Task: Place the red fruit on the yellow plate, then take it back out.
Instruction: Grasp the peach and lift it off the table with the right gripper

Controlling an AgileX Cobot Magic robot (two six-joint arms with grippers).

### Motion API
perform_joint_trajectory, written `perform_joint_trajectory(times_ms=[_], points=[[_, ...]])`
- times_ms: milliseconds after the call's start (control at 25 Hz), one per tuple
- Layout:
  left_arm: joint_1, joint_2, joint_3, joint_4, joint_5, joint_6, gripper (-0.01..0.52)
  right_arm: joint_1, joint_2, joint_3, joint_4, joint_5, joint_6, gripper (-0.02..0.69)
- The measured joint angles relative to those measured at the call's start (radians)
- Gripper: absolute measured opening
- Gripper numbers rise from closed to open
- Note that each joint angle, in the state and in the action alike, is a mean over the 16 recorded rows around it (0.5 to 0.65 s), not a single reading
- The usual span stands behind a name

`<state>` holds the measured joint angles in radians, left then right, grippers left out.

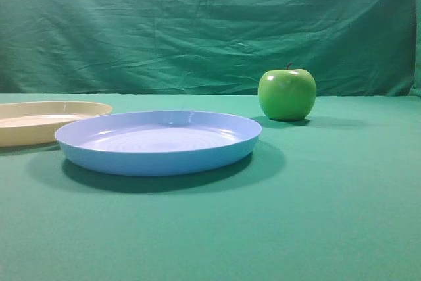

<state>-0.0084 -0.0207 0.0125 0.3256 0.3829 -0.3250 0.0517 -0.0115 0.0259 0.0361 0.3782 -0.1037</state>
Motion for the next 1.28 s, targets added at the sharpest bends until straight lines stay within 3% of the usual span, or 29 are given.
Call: perform_joint_trajectory(times_ms=[920, 1280], points=[[0.000, 0.000, 0.000, 0.000, 0.000, 0.000, 0.000, 0.000, 0.000, 0.000, 0.002, -0.007, 0.000, 0.000], [0.000, 0.000, 0.000, 0.000, 0.000, 0.000, 0.000, 0.000, 0.000, 0.000, 0.126, -0.123, 0.007, 0.000]])
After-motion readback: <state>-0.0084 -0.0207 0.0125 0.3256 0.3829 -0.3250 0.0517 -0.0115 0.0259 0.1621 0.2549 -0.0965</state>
